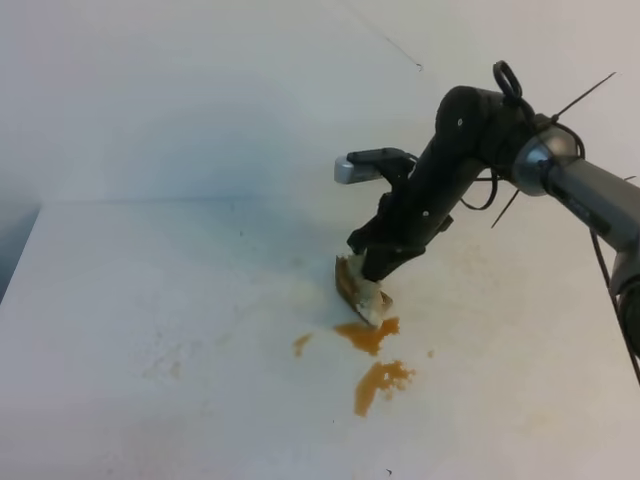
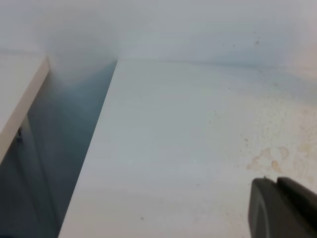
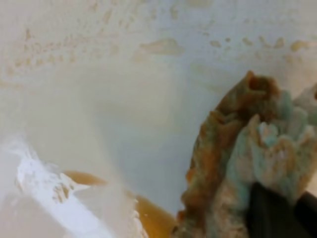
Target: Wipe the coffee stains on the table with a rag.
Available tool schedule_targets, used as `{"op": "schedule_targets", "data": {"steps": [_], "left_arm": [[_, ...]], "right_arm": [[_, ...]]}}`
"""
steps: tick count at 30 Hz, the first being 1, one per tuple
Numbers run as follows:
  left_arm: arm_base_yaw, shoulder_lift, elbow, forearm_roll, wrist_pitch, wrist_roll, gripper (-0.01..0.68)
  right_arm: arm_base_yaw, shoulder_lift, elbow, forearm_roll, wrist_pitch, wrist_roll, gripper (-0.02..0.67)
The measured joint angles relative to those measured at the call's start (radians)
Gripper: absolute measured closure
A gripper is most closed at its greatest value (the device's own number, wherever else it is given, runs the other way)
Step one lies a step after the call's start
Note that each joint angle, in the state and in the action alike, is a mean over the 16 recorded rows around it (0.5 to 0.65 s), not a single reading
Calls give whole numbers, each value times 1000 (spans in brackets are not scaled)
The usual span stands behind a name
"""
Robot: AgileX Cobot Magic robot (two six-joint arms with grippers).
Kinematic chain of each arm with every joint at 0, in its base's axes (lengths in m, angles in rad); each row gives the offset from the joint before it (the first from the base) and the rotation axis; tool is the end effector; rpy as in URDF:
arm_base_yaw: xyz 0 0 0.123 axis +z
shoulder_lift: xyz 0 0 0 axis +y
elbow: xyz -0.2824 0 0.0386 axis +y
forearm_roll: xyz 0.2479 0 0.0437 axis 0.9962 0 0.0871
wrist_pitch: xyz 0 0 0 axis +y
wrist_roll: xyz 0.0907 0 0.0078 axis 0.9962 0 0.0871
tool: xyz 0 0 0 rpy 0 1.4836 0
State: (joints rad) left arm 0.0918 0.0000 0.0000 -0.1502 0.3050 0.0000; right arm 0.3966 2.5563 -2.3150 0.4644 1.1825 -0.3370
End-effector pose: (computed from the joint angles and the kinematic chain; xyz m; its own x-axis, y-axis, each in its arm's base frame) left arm 0.0545 0.0009 0.1858 -0.2030 -0.1620 -0.9657 -0.0777 0.9858 -0.1491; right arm 0.4745 0.2397 0.1503 -0.8100 -0.4862 -0.3280 -0.5826 0.7316 0.3541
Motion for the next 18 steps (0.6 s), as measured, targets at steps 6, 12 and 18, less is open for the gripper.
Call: {"op": "schedule_targets", "data": {"steps": [6,12,18], "left_arm": [[0,0,0,0,-1,0,673],[0,0,0,0,-1,0,673],[0,0,2,0,-1,0,673]], "right_arm": [[-9,-59,0,-72,10,-51,628],[-19,-111,0,-144,2,-103,628],[-26,-143,0,-228,-14,-112,628]]}}
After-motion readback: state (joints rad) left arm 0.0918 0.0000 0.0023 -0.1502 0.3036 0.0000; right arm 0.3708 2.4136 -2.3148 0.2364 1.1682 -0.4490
